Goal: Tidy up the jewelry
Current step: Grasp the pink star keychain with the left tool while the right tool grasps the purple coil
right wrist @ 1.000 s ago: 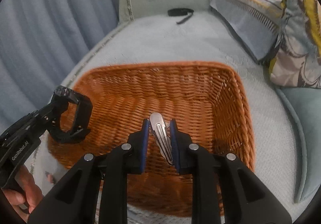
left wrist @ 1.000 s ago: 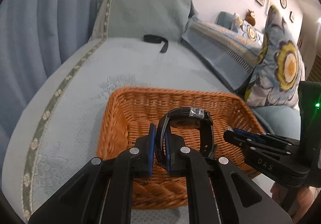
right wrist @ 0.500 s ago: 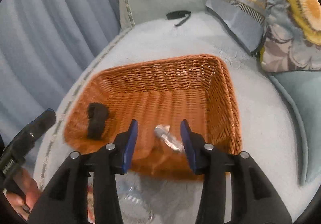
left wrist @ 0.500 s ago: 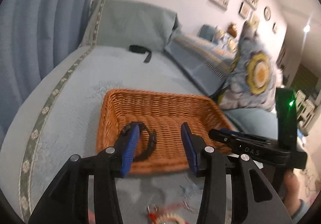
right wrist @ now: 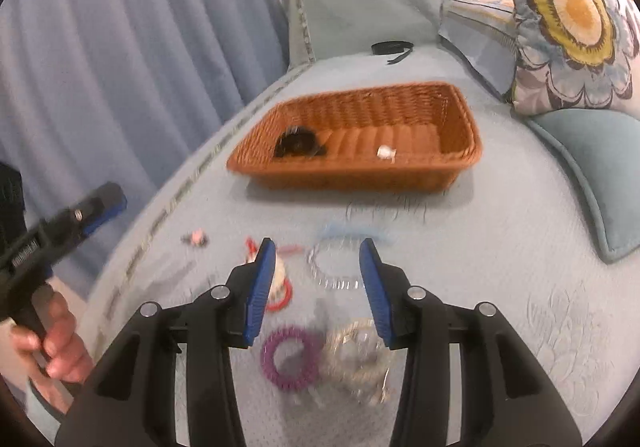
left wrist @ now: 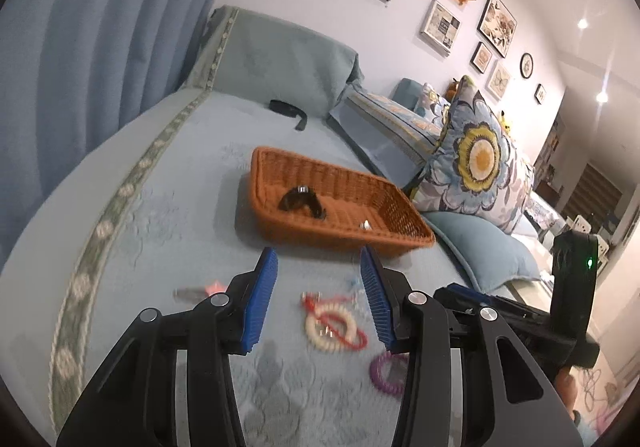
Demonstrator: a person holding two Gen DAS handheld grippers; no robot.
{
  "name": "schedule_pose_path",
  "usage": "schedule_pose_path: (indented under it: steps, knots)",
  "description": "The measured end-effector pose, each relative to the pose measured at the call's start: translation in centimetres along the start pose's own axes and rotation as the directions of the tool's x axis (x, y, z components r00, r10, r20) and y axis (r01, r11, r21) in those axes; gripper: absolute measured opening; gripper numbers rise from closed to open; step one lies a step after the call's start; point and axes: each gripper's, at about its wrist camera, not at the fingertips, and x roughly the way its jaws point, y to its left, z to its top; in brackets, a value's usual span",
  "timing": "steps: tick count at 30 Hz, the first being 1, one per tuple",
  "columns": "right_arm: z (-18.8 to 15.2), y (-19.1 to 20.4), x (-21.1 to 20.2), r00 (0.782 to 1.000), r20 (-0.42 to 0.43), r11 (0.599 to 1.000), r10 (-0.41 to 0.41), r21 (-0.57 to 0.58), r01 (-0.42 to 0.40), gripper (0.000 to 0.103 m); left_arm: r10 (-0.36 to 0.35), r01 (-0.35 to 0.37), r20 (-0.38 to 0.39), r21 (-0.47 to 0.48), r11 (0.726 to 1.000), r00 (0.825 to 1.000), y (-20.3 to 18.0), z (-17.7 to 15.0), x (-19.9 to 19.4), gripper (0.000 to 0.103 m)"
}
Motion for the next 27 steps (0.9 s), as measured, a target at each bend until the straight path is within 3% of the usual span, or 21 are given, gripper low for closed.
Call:
schedule_pose_path:
  steps: [13, 17, 22, 24, 27]
  knots:
    - [-3.0, -0.3, 2.4, 0.997, -0.081, 0.999, -0.003, -0.032, 0.001, 0.034, -0.01, 0.01, -0.16, -0.002, 1.0, 0.987, 0.7, -3.9, 5.0, 0.04]
    - [-3.0, -0.3, 2.2, 0.997, -0.082, 0.999, -0.005, -0.041, 0.002, 0.033, 0.072, -0.067, -0.16, 0.037, 0.997, 0.984, 1.2, -3.7, 4.7, 0.04]
    - [-3.4, -0.2, 2.4, 0.995, -0.1, 0.999, 0.0, -0.043, -0.005, 0.033, 0.189, -0.195, -0.165, -0.02, 0.981, 0.968, 5.6, -1.8, 3.5, 0.04]
    - [-3.7, 0.0, 2.7, 0.994, -0.113, 0.999, 0.006, -0.042, -0.011, 0.033, 0.183, -0.201, -0.175, -0.097, 0.975, 0.968, 7.8, -1.4, 3.5, 0.04]
    - [-4.0, 0.3, 3.0, 0.992, -0.126, 0.999, 0.005, -0.052, -0.012, 0.033, 0.17, -0.194, -0.186, -0.123, 0.973, 0.968, 9.1, -0.6, 4.4, 0.04]
